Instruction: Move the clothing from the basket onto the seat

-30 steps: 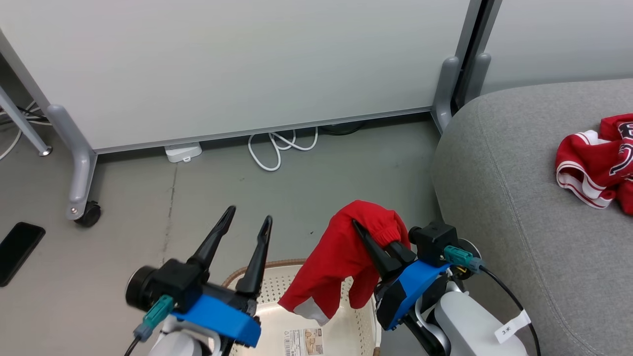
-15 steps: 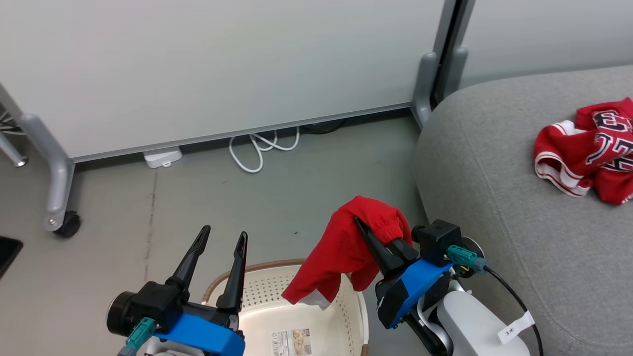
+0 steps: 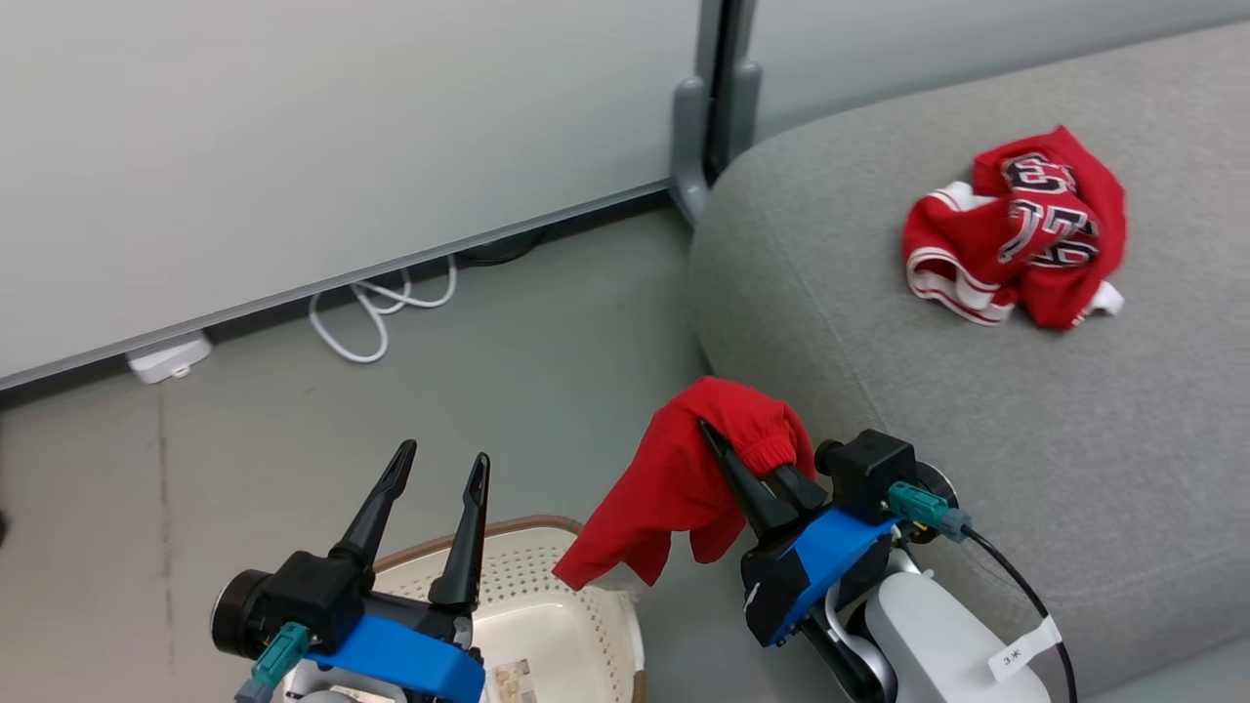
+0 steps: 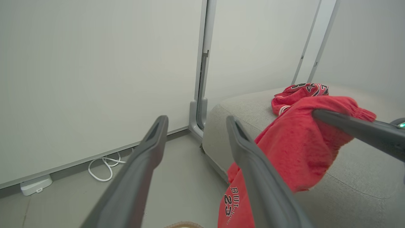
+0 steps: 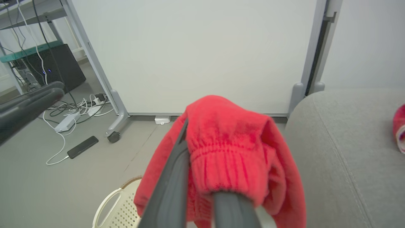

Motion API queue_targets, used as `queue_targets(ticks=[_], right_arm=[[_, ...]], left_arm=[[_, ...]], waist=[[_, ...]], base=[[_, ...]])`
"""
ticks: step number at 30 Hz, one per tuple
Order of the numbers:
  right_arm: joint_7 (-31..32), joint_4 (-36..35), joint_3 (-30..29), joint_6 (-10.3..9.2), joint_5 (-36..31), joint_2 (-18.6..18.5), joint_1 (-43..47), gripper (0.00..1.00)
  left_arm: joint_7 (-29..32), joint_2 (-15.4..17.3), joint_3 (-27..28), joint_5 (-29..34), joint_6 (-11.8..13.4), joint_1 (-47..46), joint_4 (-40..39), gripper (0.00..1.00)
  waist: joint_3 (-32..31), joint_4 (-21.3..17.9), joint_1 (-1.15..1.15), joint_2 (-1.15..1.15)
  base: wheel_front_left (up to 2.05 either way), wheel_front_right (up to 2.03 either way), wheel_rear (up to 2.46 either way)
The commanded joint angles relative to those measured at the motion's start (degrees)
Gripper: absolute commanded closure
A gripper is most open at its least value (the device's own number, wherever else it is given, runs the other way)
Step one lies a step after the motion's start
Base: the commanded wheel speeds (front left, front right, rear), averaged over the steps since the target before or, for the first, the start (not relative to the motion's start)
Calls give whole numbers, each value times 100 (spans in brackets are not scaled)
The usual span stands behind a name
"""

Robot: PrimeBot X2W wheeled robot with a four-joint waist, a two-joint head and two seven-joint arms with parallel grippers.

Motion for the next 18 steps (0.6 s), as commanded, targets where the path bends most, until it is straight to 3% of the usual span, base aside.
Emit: queue_targets(ticks=[1, 18], right_arm=[[-28, -36, -14, 3, -36, -2, 83, 100], [-104, -155, 46, 3, 141, -2, 97, 100]], left_arm=[[-28, 1, 21, 23, -25, -70, 10, 0], [-28, 157, -32, 68, -37, -216, -25, 0]], waist=[[51, -232, 0, 0], [370, -1466, 0, 0]], base=[[0, 0, 0], [0, 0, 0]])
